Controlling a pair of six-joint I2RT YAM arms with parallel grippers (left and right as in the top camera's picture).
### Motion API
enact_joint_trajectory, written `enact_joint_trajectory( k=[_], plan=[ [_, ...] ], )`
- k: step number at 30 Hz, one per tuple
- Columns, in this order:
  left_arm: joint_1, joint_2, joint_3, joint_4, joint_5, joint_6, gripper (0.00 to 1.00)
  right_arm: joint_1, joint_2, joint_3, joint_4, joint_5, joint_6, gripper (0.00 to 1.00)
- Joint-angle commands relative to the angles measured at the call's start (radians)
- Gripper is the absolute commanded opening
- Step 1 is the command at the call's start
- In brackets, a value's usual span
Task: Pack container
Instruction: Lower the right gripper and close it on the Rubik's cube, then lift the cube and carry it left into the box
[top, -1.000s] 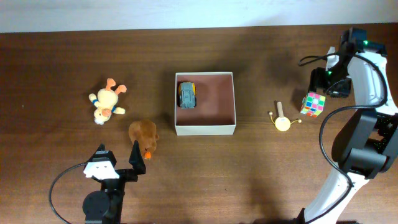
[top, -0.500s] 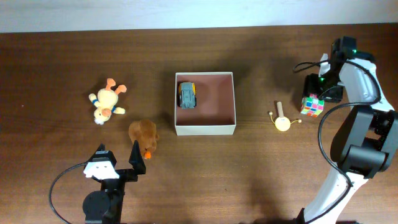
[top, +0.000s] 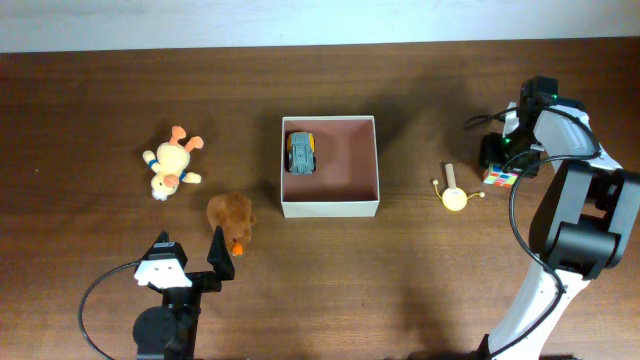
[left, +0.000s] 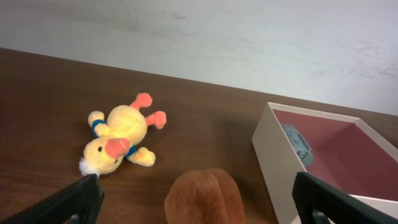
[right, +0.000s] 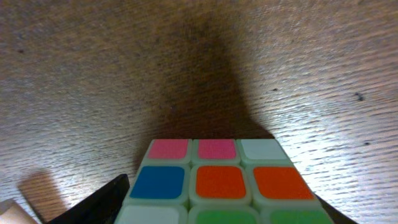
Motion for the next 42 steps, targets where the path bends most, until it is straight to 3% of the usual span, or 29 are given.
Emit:
enact_joint_trajectory(
  k=[1,4,9,24,34,42],
  plan=[
    [0.005,-0.005,-0.006,0.000,0.011,0.019,0.99,0.008,0.016,-0.007,0.006,0.005,0.005,0.65],
    [0.005,-0.005,-0.006,0.000,0.011,0.019,0.99,0.008,0.016,-0.007,0.005,0.001,0.005,0.56],
    [0.005,-0.005,-0.006,0.000,0.011,0.019,0.99,0.008,0.016,-0.007,-0.006,0.001,0.005,0.51],
    [0.005,-0.005,-0.006,0.000,0.011,0.019,0.99,0.008,0.016,0.060,-0.104,-0.096,0.005,0.51],
    [0.005,-0.005,-0.005,0.000,0.011,0.019,0.99,0.021,0.014,0.252,-0.267,-0.347,-0.060,0.51],
    [0.005,-0.005,-0.006,0.000,0.011,0.019,0.99,0.109,0.014,0.415,-0.397,-0.571,-0.167,0.51]
  ],
)
